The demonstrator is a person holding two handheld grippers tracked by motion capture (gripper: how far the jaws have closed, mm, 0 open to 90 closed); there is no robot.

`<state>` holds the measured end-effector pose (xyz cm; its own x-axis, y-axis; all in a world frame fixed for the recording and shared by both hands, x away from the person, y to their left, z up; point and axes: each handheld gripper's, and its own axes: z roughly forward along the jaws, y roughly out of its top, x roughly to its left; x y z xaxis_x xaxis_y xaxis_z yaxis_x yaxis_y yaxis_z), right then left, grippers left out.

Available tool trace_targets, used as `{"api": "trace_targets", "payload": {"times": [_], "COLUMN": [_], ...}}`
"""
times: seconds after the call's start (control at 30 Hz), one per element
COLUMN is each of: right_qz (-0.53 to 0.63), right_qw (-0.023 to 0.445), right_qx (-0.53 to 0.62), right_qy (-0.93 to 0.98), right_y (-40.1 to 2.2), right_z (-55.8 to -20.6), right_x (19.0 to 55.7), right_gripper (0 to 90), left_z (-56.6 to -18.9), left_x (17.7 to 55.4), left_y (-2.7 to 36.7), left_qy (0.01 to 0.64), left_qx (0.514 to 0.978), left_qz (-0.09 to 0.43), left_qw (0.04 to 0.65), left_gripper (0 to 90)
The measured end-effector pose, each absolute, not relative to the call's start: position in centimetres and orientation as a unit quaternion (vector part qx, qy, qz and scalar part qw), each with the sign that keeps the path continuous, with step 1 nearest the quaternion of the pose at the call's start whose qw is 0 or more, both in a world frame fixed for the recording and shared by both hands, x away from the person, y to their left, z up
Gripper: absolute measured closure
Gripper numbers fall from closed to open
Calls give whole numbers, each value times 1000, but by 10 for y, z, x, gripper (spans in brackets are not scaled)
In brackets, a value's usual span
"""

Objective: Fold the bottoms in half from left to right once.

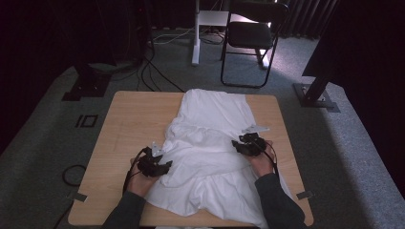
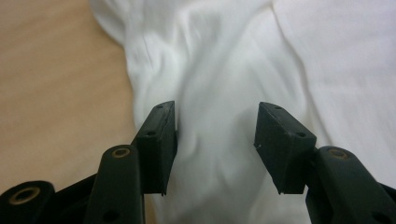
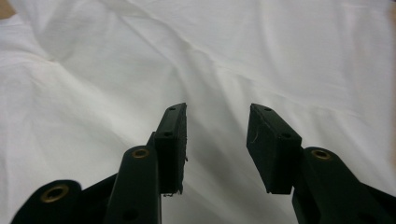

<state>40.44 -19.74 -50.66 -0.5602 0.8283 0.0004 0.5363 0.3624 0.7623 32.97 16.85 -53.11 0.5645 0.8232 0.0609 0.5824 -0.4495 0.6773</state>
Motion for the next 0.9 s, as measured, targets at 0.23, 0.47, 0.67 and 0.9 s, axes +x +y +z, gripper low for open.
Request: {"api": "trace_targets", "payload": {"times": [0.23, 0.47, 0.67, 0.9], "right_qz": [348, 381, 425, 419], "right_qw": [157, 187, 197, 178], "right_qx": [411, 384, 406, 445], "right_qy": [828, 820, 784, 771], "right_y": [-178, -212, -274, -326], "right_z": [-521, -494, -473, -496], "right_x": [413, 365, 308, 250], "right_gripper": [824, 893, 894, 893], "left_z": [-545, -545, -544, -544], "left_x": [305, 284, 273, 264], "left_y": [176, 179, 183, 180], "left_qy": [430, 418, 415, 397], "left_qx": [832, 840, 843, 851], "left_qz": [164, 155, 148, 132], "left_qw": [309, 308, 309, 317], "left_gripper": [487, 492, 490, 483]}}
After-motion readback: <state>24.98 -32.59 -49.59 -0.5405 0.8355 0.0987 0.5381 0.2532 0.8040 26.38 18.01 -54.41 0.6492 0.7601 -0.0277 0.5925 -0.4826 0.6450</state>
